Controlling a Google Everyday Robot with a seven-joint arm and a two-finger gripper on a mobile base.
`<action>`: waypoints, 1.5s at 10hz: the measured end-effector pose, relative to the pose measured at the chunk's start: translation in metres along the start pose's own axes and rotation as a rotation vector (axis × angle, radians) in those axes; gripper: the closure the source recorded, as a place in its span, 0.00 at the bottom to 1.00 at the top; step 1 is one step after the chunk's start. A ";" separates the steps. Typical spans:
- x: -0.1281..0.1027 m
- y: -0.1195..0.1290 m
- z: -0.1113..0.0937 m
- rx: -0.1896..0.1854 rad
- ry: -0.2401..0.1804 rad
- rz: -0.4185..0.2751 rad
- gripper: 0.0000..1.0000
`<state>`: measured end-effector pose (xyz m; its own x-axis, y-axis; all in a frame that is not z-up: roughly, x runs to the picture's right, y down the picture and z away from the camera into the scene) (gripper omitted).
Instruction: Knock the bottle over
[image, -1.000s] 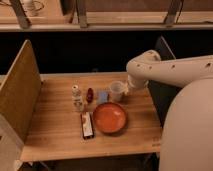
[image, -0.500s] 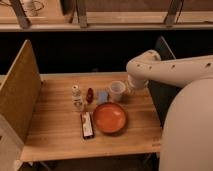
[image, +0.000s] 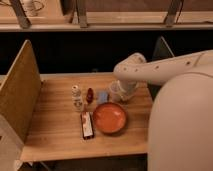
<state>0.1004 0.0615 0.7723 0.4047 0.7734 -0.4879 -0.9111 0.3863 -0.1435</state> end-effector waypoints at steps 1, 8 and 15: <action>0.008 0.016 0.012 0.002 0.058 -0.050 1.00; 0.017 0.046 0.034 -0.010 0.147 -0.134 1.00; -0.059 0.124 0.054 0.012 0.007 -0.423 1.00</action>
<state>-0.0325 0.0915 0.8297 0.7420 0.5422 -0.3944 -0.6642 0.6744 -0.3224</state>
